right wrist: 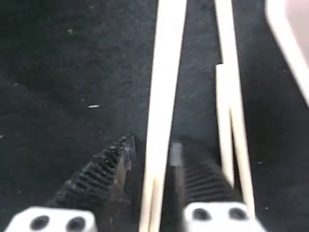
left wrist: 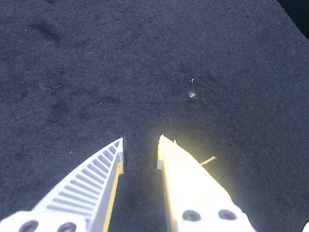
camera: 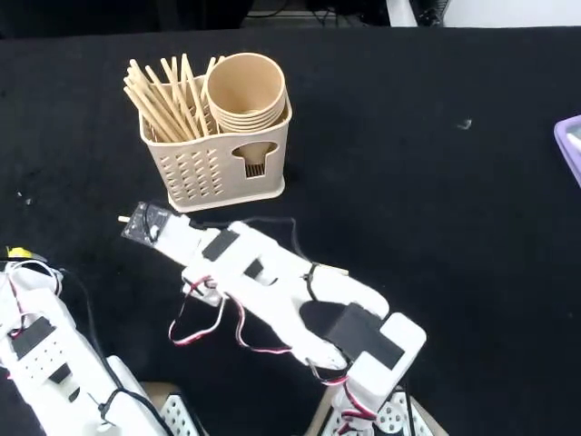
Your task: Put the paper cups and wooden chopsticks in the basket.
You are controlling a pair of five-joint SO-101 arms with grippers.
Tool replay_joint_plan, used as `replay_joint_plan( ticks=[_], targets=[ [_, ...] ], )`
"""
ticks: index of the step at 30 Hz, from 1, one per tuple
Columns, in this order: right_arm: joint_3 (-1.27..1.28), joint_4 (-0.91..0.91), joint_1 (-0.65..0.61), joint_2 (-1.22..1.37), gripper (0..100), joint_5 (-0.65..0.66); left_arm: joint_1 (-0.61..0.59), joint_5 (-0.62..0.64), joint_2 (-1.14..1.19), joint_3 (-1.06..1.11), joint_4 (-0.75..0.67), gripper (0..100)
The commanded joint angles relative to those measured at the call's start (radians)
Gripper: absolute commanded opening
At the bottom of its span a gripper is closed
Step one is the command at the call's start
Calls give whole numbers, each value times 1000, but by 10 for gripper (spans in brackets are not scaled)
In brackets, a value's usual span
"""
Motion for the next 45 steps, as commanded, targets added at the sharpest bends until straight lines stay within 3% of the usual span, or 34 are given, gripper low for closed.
replay_joint_plan(
  ticks=[1, 7, 17, 20, 24, 31, 37, 45],
  targets=[
    [-28, 41, 3, -19, 8, 3, 8, -11, -17, -12, -20, 127],
    [-7, 147, 81, -232, 10, 3, 8, -11, -17, -12, -20, 127],
    [96, 212, 152, -809, 10, 2, 8, -11, -17, -12, -20, 127],
    [88, 141, 150, -987, 11, -63, 8, -11, -17, -12, -20, 127],
    [79, -83, 152, -1127, 11, -213, 8, -11, -17, -12, -20, 127],
    [79, -657, 152, -1075, 11, -269, 8, -11, -17, -12, -20, 127],
    [71, -1068, 176, -831, 11, -258, 8, -11, -17, -12, -20, 127],
    [-91, -1131, 284, -467, 11, -264, 8, -11, -17, -12, -20, 127]
  ],
)
